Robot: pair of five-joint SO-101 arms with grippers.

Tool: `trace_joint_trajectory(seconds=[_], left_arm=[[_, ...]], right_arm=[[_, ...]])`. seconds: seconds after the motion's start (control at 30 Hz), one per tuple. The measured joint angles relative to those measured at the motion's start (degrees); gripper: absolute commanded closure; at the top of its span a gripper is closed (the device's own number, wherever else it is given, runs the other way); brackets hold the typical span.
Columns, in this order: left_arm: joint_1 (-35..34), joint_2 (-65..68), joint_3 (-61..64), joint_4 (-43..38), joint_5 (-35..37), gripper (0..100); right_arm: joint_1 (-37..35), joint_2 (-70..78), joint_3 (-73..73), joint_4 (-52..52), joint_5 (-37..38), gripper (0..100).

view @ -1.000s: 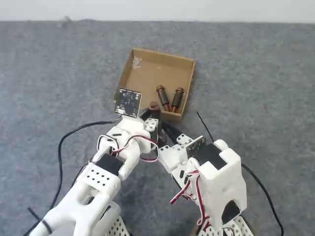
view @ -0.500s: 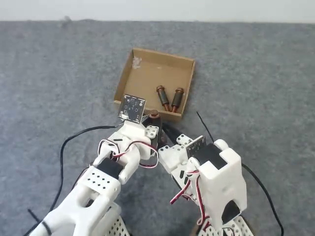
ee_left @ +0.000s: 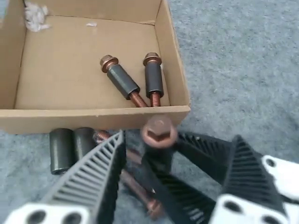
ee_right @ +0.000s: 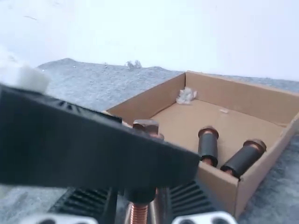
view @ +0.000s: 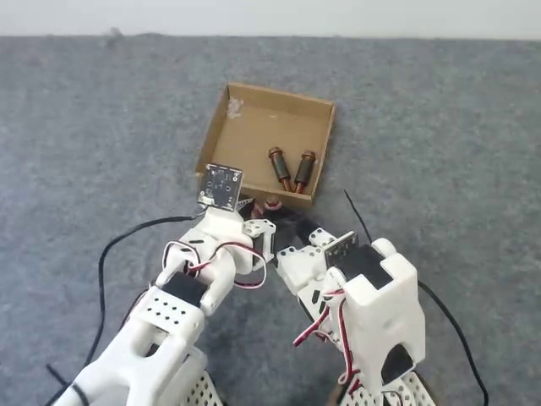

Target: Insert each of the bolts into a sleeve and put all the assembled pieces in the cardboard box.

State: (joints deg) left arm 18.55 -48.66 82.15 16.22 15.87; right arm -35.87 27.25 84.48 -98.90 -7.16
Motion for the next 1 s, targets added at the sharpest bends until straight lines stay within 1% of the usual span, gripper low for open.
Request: trace_joint_trajectory(seconds=[0.13, 0.27, 0.4, 0.43, 0.5, 0.67, 0.7, 0.77, 0.87, 1.0], left_arm=[[-0.3, 0.0, 0.0, 0.0, 1.0, 65], [-0.5, 0.0, -3.7, 0.0, 5.4, 65], [-2.6, 0.0, -8.4, 0.0, 11.3, 66], [-3.6, 0.0, -9.6, 0.0, 12.6, 67], [-5.7, 0.0, -11.3, 0.0, 14.6, 73], [-10.1, 0.0, -12.0, 0.0, 15.9, 97], [-10.8, 0.0, -12.0, 0.0, 16.0, 100], [-12.3, 0.0, -12.0, 0.0, 16.0, 98], [-15.3, 0.0, -12.0, 1.6, 16.0, 99], [-21.5, 0.0, -11.1, 5.0, 16.0, 99]], right_arm=[[0.0, 0.0, 0.0, 0.0, 0.0, 99.2], [0.0, 0.0, 0.0, 0.0, 0.0, 99.2], [0.1, 0.0, 0.0, 0.0, 0.0, 99.2], [0.1, 0.0, 0.0, 0.0, 0.0, 99.2], [0.1, 0.0, 0.0, 0.0, 0.0, 99.2], [0.1, 0.0, 0.0, 0.0, 0.0, 99.2], [0.1, 0.0, 0.0, 0.0, 0.0, 99.2], [0.1, 0.0, 0.0, 0.0, 0.0, 99.2], [0.1, 0.0, 0.0, 0.0, 0.0, 99.2], [0.1, 0.0, 0.0, 0.0, 0.0, 99.2]])
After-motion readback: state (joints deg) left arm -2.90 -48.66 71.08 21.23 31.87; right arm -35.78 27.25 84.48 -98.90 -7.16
